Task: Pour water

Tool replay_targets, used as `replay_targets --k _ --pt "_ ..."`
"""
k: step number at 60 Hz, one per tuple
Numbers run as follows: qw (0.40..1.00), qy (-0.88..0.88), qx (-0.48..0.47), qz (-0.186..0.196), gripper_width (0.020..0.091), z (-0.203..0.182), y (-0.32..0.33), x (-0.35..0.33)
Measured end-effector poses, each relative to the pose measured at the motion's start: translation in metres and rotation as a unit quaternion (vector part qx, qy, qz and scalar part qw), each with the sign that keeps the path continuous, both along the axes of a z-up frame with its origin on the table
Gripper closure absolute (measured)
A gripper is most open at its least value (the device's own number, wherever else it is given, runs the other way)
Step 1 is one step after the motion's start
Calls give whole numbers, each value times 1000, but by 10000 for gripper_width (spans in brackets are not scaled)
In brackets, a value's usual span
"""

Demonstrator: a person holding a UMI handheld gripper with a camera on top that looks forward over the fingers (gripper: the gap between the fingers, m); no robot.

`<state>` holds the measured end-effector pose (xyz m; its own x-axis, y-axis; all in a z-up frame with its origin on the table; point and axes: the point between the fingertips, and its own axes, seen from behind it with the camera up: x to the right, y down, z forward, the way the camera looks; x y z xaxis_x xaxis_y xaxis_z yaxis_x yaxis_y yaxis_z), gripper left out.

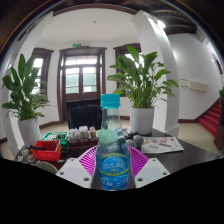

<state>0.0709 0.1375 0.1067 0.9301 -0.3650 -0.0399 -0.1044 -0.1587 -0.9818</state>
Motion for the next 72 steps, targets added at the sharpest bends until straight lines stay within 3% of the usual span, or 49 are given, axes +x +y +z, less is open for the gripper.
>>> replay_targets --k 7,13,21,36,53,72 --pt "1000 -4 4 1 647 1 -2 -3" --pt "1000 7 3 -3 559 0 -3 -2" --pt "999 10 -30 4 233 -14 -17 -6" --pt "997 25 -48 51 253 -22 -101 -45" --pt "997 16 -24 69 256 47 -205 -70" --pt "993 -8 -43 109 264 77 -246 -109"
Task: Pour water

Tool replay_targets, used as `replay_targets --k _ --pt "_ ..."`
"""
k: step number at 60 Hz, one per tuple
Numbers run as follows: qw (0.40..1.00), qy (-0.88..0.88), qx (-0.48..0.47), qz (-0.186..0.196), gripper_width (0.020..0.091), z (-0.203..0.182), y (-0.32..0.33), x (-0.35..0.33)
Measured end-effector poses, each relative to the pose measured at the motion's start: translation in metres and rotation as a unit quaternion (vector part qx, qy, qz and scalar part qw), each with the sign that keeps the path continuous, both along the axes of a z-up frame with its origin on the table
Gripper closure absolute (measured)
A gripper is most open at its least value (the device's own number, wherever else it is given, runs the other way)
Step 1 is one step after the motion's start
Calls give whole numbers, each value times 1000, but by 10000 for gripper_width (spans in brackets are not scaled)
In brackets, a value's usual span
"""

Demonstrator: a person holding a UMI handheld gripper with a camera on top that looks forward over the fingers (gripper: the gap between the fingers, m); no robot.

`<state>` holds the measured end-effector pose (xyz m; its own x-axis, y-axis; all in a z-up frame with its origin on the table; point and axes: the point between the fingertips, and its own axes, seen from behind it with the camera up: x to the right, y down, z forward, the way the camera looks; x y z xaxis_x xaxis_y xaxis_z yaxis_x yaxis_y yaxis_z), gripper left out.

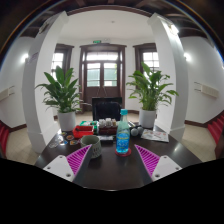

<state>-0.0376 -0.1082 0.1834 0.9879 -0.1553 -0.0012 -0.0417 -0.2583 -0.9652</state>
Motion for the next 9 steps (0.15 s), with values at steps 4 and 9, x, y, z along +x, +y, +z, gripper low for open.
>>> replay_targets --k 4,9 --pt "1000 -4 -1 6 262 2 0 -4" --pt "1000 -9 -4 5 262 2 -1 -4"
